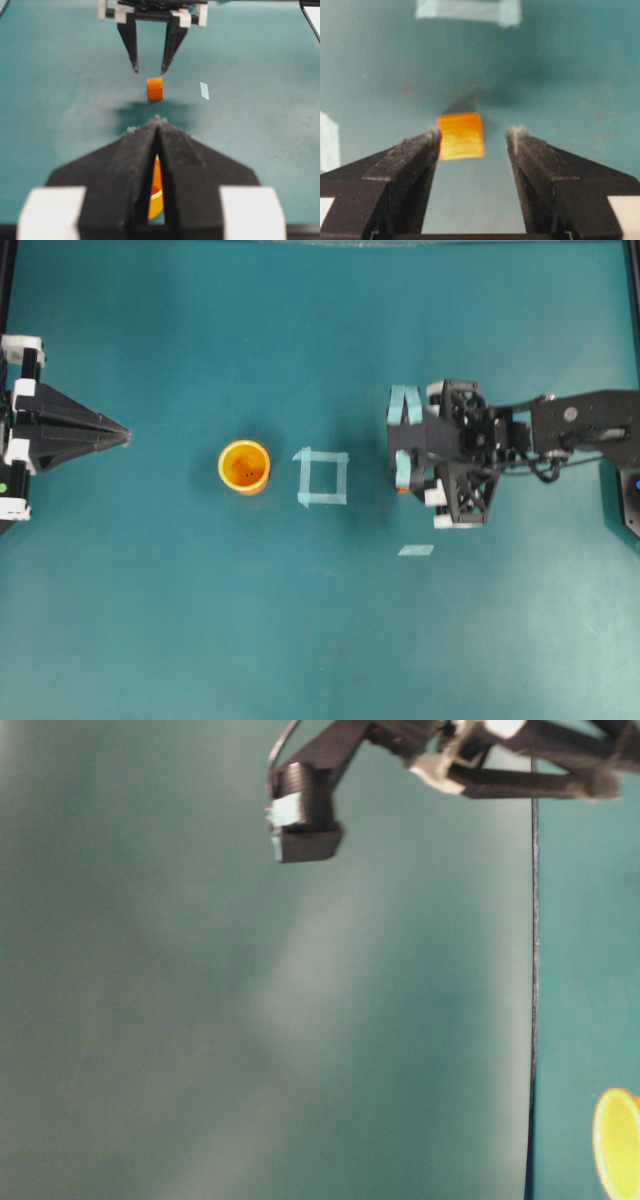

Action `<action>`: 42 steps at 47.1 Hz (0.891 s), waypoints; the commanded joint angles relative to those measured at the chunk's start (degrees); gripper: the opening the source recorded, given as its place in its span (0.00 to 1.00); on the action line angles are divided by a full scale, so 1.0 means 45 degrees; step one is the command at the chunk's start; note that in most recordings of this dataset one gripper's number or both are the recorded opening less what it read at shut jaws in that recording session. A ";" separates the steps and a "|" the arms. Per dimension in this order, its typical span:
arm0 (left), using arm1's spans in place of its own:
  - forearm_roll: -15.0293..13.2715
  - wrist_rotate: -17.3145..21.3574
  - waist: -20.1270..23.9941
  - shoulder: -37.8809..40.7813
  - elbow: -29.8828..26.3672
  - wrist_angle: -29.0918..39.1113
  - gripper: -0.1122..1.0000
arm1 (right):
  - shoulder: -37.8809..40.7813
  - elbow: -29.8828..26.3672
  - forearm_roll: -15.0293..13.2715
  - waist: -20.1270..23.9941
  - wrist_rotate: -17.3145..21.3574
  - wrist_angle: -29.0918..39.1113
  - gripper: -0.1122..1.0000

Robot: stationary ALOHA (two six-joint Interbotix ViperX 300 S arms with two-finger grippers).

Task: Move the block to the right with right arm.
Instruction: 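Lower the open right gripper around the orange cube, then close the right gripper on the orange cube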

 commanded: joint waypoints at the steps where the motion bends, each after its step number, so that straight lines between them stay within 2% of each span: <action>1: 0.0039 0.0000 0.0020 0.0039 -0.0332 -0.0039 0.10 | 0.0059 -0.0137 -0.0020 0.0098 0.0020 -0.0059 0.63; 42: 0.0039 -0.0020 0.0020 0.0039 -0.0332 0.0156 0.10 | 0.1074 -0.0039 -0.0117 0.0117 0.0020 -0.0723 0.62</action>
